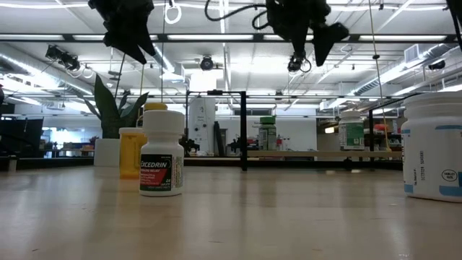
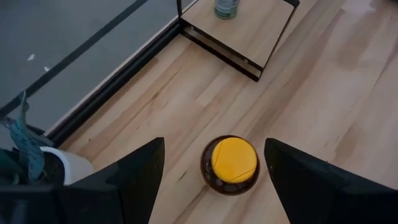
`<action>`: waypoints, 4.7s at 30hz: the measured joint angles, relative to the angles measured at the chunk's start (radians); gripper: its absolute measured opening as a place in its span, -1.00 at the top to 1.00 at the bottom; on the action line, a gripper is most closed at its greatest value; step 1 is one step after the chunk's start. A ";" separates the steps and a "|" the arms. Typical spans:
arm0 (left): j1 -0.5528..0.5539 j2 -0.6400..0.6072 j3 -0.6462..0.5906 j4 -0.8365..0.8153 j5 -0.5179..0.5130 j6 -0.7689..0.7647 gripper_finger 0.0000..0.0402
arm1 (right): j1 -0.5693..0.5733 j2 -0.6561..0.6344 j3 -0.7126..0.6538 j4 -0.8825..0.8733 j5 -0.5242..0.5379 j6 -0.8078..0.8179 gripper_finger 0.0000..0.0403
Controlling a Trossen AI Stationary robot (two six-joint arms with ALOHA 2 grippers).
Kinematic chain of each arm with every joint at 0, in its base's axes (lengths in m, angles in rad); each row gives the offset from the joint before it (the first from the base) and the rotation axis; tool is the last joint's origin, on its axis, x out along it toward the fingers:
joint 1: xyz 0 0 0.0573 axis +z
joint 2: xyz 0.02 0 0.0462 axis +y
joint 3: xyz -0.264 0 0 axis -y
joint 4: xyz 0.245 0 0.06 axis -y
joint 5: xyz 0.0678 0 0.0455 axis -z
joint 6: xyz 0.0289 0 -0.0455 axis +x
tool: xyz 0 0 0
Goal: Pick and place medicine bottles onto shelf by color
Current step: Put the white and blue pill bottle on the shelf
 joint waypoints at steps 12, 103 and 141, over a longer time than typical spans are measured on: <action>0.000 0.000 0.000 0.041 0.000 0.099 -0.40 | 0.388 0.001 0.000 0.080 0.054 0.749 -0.39; 0.000 0.000 0.000 0.175 -0.004 0.118 -0.40 | 0.626 0.037 -0.540 0.567 0.001 0.822 -0.01; 0.000 0.000 0.000 0.175 -0.004 0.071 -0.40 | -0.211 -0.126 -0.426 0.305 0.033 -0.121 0.06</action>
